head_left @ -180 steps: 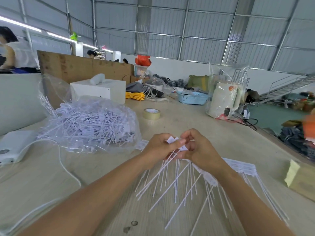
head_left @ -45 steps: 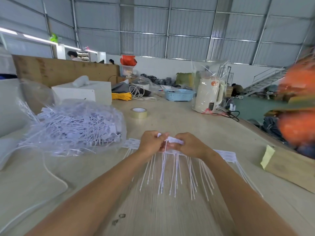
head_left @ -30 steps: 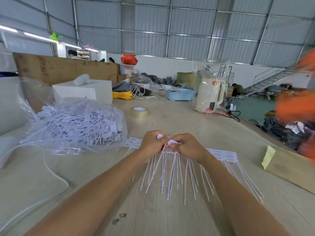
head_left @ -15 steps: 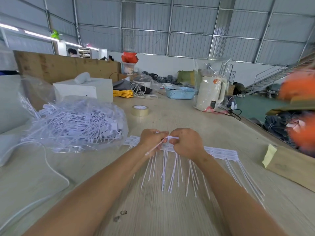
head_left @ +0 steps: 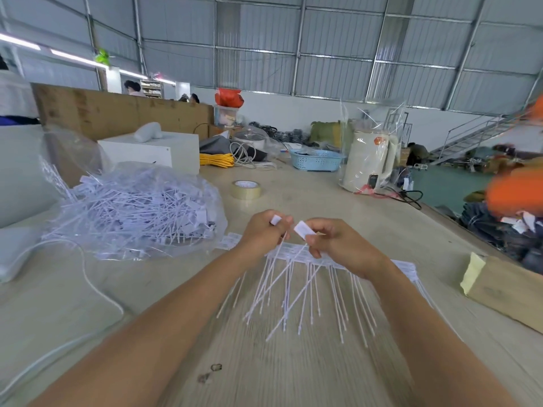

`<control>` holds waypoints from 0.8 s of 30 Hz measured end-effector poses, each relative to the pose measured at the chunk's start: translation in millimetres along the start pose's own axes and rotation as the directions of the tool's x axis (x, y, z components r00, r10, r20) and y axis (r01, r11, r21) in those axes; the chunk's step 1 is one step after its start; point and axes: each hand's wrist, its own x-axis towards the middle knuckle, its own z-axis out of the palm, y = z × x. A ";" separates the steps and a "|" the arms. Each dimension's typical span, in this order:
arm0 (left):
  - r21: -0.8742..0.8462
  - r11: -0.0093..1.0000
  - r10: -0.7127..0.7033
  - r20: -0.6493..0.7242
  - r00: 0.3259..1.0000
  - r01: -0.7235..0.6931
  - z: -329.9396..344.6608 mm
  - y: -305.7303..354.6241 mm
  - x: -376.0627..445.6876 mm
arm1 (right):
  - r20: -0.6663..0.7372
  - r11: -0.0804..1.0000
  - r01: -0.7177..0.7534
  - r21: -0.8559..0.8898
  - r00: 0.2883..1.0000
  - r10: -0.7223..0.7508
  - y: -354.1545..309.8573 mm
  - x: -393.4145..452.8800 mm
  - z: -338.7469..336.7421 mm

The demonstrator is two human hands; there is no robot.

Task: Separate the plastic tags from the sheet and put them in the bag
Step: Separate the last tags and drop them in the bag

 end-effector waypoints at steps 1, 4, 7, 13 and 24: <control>-0.045 0.999 -0.007 0.029 1.000 0.009 1.0 0.2 -1.4 | -0.015 1.000 -0.006 -0.022 1.000 0.005 0.9 0.4 1.7; -0.157 0.983 -0.080 0.119 0.990 0.099 4.1 2.5 -5.9 | -0.120 1.000 0.010 0.020 0.993 -0.008 1.3 2.7 5.3; -0.248 0.948 -0.165 0.156 0.974 0.200 3.4 7.9 -6.0 | -0.142 0.996 -0.010 0.089 0.990 0.022 1.8 3.2 6.9; -0.141 0.984 -0.063 0.270 0.961 0.105 2.7 3.7 -11.5 | -0.170 0.992 -0.077 0.098 0.981 0.093 5.7 8.3 13.2; -0.204 0.977 0.081 0.056 0.995 -0.068 -0.3 0.3 -9.8 | -0.232 0.998 -0.055 -0.030 0.972 0.046 8.5 7.6 14.3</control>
